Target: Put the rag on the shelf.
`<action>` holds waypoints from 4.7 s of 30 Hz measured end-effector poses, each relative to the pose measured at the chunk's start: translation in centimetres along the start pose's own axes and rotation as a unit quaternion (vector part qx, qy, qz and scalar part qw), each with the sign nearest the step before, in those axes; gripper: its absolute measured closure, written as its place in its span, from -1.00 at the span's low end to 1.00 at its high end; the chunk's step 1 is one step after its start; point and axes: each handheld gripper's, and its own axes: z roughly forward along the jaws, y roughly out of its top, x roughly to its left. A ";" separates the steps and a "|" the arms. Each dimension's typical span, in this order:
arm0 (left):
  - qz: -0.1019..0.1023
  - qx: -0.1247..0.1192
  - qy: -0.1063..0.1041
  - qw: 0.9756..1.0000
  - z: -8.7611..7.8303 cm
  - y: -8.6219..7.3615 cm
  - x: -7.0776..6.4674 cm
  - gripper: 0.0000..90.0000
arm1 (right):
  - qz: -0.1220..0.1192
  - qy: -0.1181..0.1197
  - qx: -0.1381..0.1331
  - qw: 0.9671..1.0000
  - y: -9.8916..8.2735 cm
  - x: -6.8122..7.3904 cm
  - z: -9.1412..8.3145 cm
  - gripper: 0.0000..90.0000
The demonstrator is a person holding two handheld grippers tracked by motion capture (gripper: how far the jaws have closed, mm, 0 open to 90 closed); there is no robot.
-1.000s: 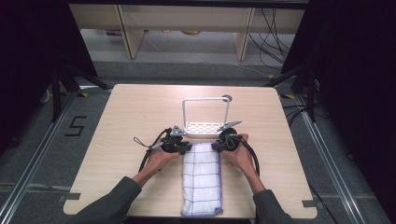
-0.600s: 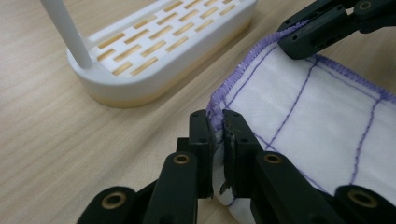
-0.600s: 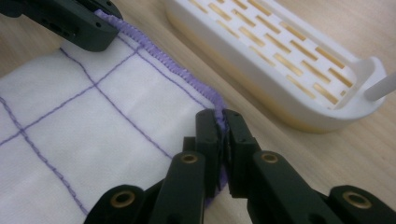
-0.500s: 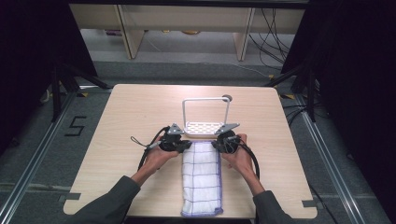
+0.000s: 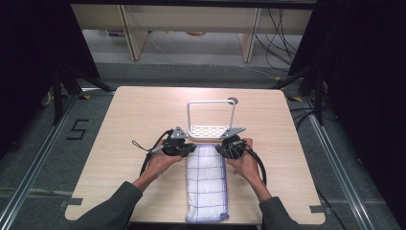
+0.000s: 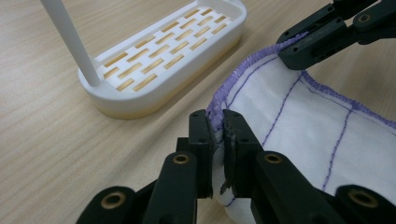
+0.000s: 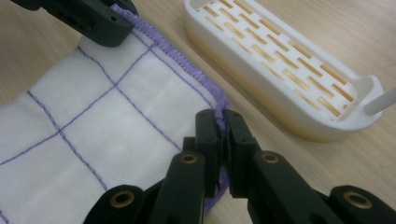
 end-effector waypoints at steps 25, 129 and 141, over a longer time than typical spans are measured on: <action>0.010 -0.049 -0.050 0.998 -4.9 2.5 -2.7 0.82 | 0.023 0.032 -0.039 0.998 1.0 1.6 -5.9 0.92; -0.060 -0.049 0.048 0.996 -0.6 17.8 10.1 0.71 | 0.102 -0.103 -0.028 0.989 18.1 -11.5 -3.4 0.89; -0.077 -0.041 0.055 0.995 -1.7 17.2 10.2 0.24 | 0.123 -0.104 -0.035 0.986 17.0 -12.2 -4.3 0.55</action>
